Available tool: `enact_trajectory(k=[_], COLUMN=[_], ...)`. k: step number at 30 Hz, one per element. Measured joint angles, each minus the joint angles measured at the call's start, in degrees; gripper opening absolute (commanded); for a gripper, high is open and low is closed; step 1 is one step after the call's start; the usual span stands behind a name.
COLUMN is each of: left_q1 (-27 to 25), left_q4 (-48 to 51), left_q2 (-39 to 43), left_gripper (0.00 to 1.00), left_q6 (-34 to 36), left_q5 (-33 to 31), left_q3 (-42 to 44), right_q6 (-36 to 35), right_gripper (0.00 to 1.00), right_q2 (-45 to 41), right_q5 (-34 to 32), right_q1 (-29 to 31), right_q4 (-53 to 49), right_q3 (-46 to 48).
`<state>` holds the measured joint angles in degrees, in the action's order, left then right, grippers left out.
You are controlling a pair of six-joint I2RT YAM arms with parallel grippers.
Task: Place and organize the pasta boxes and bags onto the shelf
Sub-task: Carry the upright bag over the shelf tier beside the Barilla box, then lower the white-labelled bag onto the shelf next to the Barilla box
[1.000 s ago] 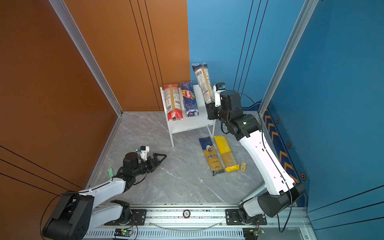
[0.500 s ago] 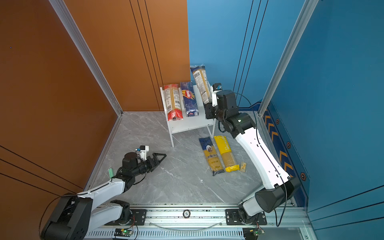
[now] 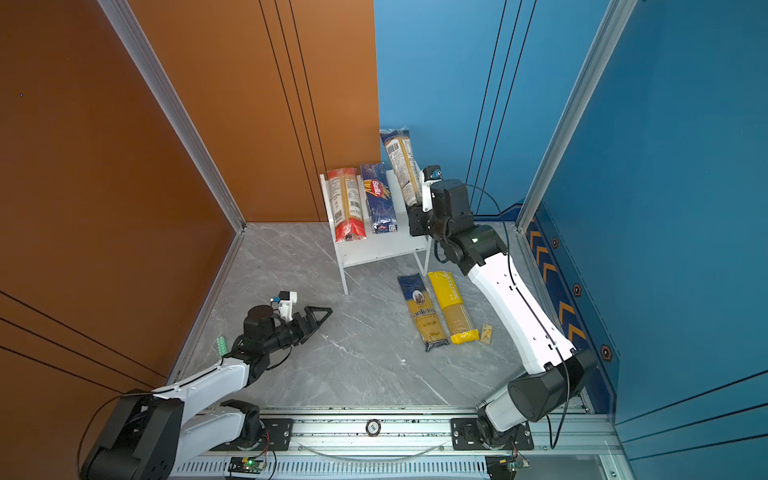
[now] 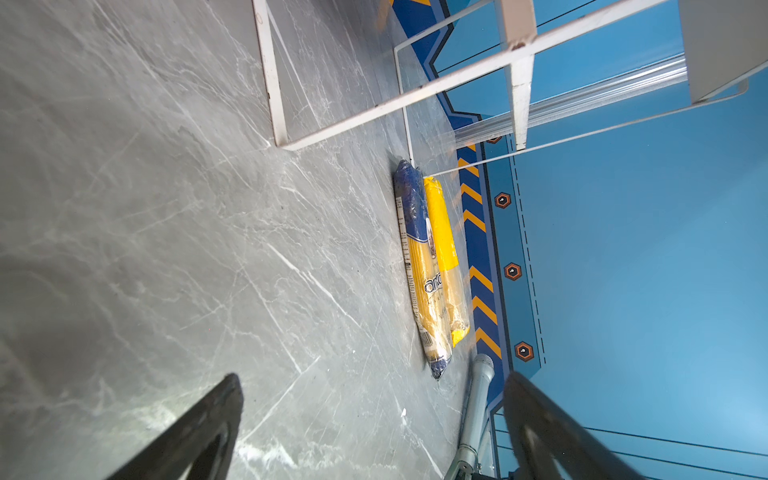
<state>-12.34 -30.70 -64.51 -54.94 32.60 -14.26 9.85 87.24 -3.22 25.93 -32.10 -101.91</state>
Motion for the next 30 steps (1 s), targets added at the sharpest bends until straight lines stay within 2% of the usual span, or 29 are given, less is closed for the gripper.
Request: enact_trajectory(k=[30], left_q1=[2.23], left_q4=[0.00], left_q2=[2.23], left_gripper=[0.98], left_q6=[-0.20], left_q5=[0.04], left_q3=[1.51], right_q6=[0.66], right_gripper=[0.00], right_q2=[2.80], right_q5=[-0.48], right_q1=[-0.07], right_q4=[4.04], right_q3=[2.45])
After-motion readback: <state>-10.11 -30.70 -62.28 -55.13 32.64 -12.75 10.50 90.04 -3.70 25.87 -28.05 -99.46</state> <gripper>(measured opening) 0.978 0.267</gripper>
